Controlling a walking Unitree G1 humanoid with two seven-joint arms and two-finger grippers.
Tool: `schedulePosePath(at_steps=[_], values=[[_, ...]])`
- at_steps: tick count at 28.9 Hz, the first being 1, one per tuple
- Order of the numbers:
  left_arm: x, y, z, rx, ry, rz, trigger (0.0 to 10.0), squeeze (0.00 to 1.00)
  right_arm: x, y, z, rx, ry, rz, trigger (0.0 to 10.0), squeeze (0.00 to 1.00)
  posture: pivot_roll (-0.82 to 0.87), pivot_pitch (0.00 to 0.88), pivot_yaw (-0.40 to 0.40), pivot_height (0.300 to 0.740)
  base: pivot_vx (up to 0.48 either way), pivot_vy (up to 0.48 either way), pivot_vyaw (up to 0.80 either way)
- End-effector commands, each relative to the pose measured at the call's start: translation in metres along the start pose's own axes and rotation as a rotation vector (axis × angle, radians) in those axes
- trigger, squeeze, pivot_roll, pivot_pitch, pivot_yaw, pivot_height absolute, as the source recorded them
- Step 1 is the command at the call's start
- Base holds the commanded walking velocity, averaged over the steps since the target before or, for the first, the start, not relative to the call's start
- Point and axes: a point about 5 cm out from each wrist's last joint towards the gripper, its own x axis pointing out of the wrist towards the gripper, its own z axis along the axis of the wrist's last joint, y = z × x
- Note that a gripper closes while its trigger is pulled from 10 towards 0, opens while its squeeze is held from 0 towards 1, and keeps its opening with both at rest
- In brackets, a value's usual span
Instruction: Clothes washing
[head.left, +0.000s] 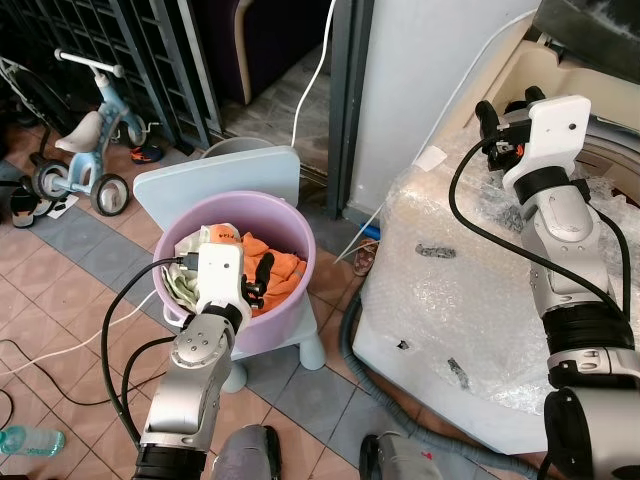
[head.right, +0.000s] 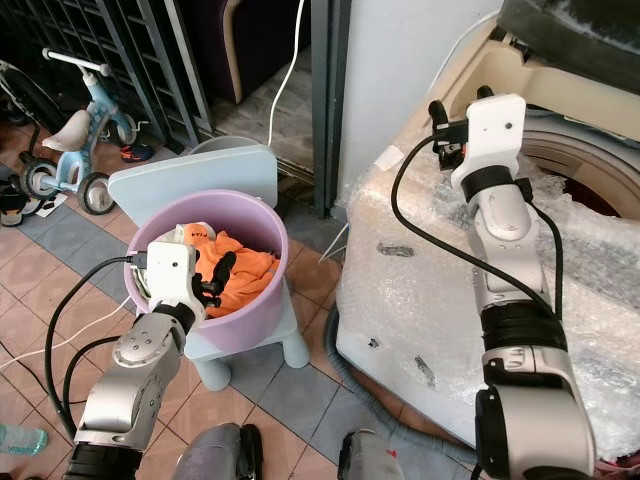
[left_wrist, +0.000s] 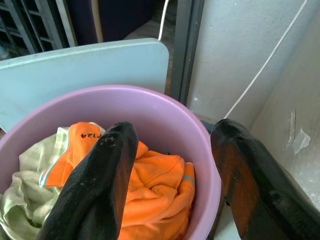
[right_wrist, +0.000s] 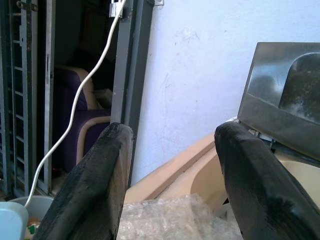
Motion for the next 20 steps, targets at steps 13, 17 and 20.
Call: schedulePosePath(at_steps=[13,17,20], values=[[0.009,-0.007,-0.004,-0.05,-0.021,0.017,10.0,0.0,-0.042,0.072,0.003,0.051,0.008,0.21,10.0,1.0,-0.09,0.0,0.023,0.74,0.0,0.065,0.12],[0.008,-0.008,-0.006,-0.045,-0.019,0.012,10.0,0.0,-0.053,0.08,-0.001,0.071,0.046,0.223,10.0,0.0,-0.09,0.0,0.027,0.74,0.0,0.48,0.32],[0.008,-0.008,-0.006,-0.048,-0.018,0.013,10.0,0.0,-0.057,0.079,-0.004,0.051,0.063,0.221,10.0,0.0,-0.09,0.01,0.029,0.74,0.0,0.48,0.0]])
